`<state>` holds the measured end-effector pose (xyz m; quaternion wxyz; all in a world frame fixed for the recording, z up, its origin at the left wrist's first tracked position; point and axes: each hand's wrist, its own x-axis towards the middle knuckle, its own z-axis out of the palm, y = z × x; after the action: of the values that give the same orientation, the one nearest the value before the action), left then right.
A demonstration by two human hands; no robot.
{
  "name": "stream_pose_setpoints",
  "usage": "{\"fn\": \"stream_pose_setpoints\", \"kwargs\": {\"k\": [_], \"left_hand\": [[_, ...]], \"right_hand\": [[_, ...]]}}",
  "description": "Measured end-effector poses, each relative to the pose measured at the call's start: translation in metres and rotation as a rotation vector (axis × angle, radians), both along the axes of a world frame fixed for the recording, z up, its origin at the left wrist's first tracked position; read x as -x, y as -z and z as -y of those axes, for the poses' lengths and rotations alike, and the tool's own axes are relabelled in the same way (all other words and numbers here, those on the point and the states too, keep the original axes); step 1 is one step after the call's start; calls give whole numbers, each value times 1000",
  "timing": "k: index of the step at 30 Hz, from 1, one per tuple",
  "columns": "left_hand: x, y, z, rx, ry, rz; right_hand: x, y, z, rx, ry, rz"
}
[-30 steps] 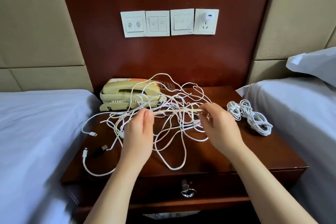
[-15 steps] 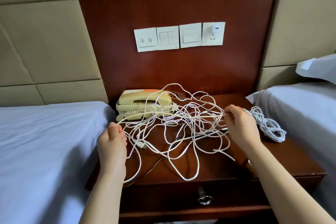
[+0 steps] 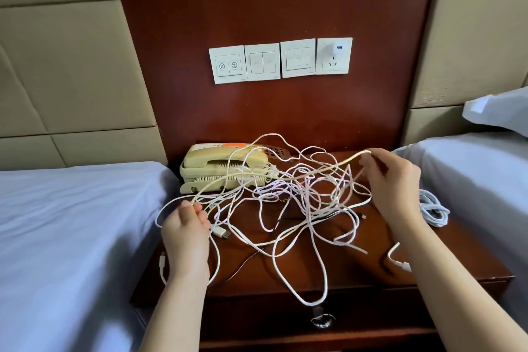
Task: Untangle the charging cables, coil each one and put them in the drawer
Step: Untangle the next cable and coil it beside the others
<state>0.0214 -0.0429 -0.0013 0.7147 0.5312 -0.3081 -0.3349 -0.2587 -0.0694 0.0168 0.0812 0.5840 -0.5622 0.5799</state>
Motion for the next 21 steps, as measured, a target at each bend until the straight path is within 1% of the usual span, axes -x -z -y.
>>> {"fn": "stream_pose_setpoints", "kwargs": {"k": [3,4,5,7,9,10,12,13,16,17,19,21], "left_hand": [[14,4,-2,-15,160,134],[19,3,-4,-33,235,143],[24,2,-6,-49,316,121],[33,-2,-9,-67,457,5],[38,-5,-11,-70,533,-91],[40,-4,-11,-64,542,-89],[44,-3,-13,-24,527,17],[47,-3,-15,3,526,105],[53,-8,-20,94,596,445],[55,-10,-22,121,614,514],[53,-12,-21,134,564,577],[48,-14,-18,144,457,576]], "right_hand": [[-13,-7,-7,34,-131,-133],[-18,-7,-7,21,-179,-192],[-23,-6,-8,0,-212,-255],[-35,-3,-9,-33,-234,-364],[-47,-3,-10,-10,-256,-457],[-53,-4,-11,8,-269,-507],[-63,-4,-14,17,-308,-594],[-66,-4,-14,10,-333,-623],[-70,-5,-17,-23,-377,-654],[-69,-6,-17,-20,-373,-657],[-63,-8,-14,-19,-334,-646],[-51,-10,-8,-62,-271,-607]]}}
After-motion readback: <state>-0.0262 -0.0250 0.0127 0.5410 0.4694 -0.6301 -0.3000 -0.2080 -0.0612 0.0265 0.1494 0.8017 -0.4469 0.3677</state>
